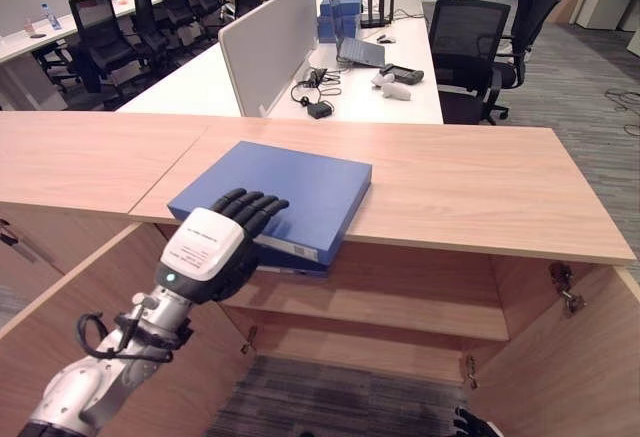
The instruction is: Put the empty folder in the office cabinet
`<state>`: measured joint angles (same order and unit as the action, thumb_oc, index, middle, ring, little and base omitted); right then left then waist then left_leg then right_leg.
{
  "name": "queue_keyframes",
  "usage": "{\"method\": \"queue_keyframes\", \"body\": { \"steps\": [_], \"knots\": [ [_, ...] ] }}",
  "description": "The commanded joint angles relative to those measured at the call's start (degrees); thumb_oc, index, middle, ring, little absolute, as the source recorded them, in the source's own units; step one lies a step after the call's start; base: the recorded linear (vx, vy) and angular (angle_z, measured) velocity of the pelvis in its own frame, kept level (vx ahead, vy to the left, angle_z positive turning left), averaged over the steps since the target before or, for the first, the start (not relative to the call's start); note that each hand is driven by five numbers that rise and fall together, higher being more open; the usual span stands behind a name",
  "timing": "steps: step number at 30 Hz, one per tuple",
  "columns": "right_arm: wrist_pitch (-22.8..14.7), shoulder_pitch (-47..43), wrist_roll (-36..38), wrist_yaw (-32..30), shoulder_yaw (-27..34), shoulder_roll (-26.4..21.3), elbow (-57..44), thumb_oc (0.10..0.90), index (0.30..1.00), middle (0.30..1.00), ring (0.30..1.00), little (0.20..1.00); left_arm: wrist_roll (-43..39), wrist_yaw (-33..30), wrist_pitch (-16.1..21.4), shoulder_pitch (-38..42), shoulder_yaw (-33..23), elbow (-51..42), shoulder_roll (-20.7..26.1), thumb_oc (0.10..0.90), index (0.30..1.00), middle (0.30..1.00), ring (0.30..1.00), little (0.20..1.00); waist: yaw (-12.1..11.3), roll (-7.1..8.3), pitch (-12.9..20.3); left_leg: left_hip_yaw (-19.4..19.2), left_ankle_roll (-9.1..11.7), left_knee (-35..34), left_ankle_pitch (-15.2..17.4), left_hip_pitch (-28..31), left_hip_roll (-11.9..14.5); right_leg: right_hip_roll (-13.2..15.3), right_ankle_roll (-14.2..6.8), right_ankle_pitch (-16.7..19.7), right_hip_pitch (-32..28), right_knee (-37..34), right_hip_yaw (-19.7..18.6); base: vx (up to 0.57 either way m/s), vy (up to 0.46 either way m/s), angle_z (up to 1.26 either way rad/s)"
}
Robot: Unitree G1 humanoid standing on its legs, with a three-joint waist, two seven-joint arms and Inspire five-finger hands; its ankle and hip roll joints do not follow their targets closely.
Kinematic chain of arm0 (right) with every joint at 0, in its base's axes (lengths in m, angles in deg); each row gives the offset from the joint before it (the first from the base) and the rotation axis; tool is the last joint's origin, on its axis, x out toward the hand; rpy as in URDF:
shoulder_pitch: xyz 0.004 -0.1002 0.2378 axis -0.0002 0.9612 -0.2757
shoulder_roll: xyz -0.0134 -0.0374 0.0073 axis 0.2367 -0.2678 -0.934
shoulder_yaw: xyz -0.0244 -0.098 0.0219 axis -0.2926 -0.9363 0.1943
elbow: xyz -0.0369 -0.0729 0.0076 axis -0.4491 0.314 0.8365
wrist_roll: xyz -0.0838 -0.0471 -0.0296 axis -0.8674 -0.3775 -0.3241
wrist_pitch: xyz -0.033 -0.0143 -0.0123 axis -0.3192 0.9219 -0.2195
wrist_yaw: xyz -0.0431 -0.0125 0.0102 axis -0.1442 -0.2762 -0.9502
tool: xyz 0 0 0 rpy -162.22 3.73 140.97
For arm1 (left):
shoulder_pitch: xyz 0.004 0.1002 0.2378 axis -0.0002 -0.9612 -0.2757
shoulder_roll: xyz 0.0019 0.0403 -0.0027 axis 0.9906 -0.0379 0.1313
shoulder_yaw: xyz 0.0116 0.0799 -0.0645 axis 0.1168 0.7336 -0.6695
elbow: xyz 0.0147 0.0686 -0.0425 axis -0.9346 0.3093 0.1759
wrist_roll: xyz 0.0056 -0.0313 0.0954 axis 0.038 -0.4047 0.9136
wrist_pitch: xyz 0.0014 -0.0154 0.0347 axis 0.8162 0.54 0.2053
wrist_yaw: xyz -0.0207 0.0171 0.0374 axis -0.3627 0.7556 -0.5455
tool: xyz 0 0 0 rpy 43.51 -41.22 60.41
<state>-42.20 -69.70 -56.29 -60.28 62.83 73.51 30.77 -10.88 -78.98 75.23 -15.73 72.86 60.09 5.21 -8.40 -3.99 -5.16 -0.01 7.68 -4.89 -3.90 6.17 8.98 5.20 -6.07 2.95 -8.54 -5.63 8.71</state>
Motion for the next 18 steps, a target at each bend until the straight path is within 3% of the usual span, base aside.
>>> {"method": "queue_keyframes", "body": {
  "steps": [1, 18],
  "knots": [
    [-2.23, -5.08, 0.82, 0.0, -0.39, -0.04, -1.12, 0.8, 0.9, 0.9, 0.9, 0.9, -4.11, -2.26, -0.65, 10.45, -2.18, -1.59, 0.33, 0.8, 0.9, 0.9, 0.9, 0.9, 0.65, 2.08, -1.0, -1.96, 1.99, -0.11, 0.46, -0.23, 0.96, 0.74, -2.99, -7.96, -3.4, 0.63, -2.21, 0.0, 0.0, 0.0],
    [-2.06, -4.38, 0.84, 0.61, -1.01, 0.46, -0.1, 0.8, 0.9, 0.9, 0.9, 0.9, 0.78, -1.53, -1.88, 16.62, 3.49, 0.95, 3.29, 0.8, 0.9, 0.9, 0.9, 0.9, 2.33, 2.18, -0.61, -3.86, 2.03, -0.11, 0.83, 0.66, 1.34, 0.56, -3.06, -7.84, -3.21, 0.63, -3.36, 0.0, 0.001, -0.03]
  ]
}}
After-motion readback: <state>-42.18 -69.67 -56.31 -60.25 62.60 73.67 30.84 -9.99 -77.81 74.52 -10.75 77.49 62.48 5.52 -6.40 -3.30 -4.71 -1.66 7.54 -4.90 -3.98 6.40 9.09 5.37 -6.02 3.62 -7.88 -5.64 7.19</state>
